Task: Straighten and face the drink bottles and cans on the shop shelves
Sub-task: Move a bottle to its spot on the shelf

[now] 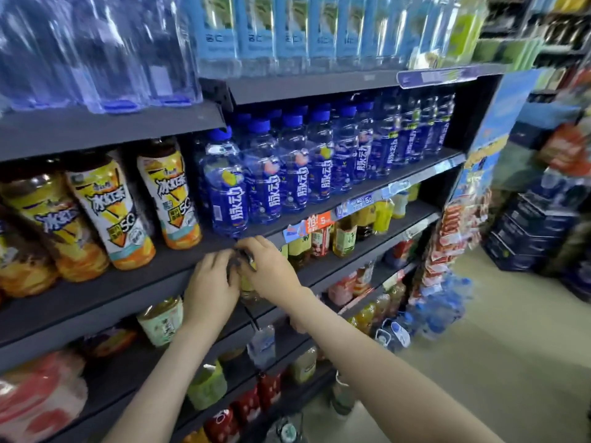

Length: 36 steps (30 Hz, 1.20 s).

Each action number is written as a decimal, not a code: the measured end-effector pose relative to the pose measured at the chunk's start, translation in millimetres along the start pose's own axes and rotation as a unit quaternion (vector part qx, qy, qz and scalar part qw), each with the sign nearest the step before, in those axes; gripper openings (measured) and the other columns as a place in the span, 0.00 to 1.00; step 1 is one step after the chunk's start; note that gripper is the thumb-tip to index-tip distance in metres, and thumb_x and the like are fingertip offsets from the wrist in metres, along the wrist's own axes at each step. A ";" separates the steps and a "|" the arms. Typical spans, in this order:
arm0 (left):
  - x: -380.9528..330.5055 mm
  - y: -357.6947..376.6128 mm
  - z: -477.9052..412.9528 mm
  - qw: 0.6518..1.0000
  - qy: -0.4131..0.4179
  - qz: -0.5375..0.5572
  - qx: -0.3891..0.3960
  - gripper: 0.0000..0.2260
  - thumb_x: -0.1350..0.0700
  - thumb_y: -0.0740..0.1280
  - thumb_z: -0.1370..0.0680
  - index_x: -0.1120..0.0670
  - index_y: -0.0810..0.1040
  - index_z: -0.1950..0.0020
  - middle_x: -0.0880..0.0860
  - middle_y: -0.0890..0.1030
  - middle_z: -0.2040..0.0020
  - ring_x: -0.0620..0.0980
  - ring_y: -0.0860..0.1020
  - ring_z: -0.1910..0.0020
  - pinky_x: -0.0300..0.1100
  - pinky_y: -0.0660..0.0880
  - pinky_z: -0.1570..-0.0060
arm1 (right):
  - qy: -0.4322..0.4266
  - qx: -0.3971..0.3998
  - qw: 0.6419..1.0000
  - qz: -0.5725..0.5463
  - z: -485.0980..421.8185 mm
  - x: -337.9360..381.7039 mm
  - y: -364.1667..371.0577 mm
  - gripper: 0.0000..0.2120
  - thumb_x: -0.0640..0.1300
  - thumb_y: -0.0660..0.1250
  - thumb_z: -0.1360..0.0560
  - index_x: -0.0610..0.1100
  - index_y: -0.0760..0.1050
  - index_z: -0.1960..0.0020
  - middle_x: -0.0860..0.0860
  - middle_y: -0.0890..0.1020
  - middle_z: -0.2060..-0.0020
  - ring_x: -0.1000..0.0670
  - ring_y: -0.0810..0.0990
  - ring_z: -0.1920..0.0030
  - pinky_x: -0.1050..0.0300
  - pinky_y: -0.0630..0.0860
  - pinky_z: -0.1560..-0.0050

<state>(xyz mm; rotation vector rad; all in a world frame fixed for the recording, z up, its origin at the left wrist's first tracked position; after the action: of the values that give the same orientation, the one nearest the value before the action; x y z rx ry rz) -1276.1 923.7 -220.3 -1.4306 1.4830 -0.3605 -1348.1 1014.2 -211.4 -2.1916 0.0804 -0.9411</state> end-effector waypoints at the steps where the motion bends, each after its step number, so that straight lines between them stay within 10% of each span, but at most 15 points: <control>1: -9.4 8.8 -3.4 1.000 -0.009 -0.003 0.004 0.15 0.64 0.66 0.25 0.61 0.75 0.38 0.60 0.77 0.42 0.62 0.75 0.43 0.53 0.73 0.47 | -0.003 0.003 1.000 0.001 0.8 -11.4 -6.4 0.13 0.35 0.64 0.27 0.37 0.74 0.43 0.42 0.77 0.48 0.42 0.74 0.44 0.51 0.71 0.45; 9: -59.5 67.6 2.6 0.996 -0.065 -0.034 -0.044 0.08 0.61 0.67 0.26 0.60 0.79 0.48 0.59 0.80 0.53 0.61 0.77 0.51 0.50 0.75 0.54 | 0.001 0.066 0.998 0.006 19.7 -96.6 -36.0 0.13 0.37 0.63 0.25 0.39 0.74 0.41 0.43 0.77 0.47 0.42 0.76 0.45 0.53 0.71 0.49; 19: 10.8 58.7 115.6 0.948 -0.303 -0.083 0.054 0.14 0.55 0.59 0.20 0.55 0.71 0.35 0.55 0.74 0.42 0.57 0.76 0.47 0.48 0.74 0.56 | -0.042 0.208 0.976 -0.047 70.2 -71.9 35.3 0.13 0.35 0.64 0.25 0.38 0.74 0.40 0.43 0.77 0.46 0.43 0.76 0.44 0.51 0.75 0.47; 36: 187.7 -217.7 425.2 0.842 -0.515 -0.151 -0.066 0.14 0.55 0.60 0.22 0.55 0.71 0.37 0.56 0.75 0.41 0.59 0.74 0.41 0.52 0.74 0.46 | -0.131 0.392 0.904 -0.112 259.0 303.4 276.8 0.13 0.41 0.62 0.23 0.46 0.71 0.38 0.47 0.74 0.41 0.46 0.75 0.43 0.54 0.72 0.51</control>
<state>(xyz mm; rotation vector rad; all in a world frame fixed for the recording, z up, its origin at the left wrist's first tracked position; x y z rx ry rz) -776.0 878.2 -326.3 -1.5748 0.4030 0.3243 -898.7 872.0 -328.1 -1.5540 -0.5945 -0.6251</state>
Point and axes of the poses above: each hand's wrist, its own z-axis away from the middle knuckle, its own y-axis out of the palm, x = y × z, the point moved 4 cm from there along -z, towards the middle knuckle
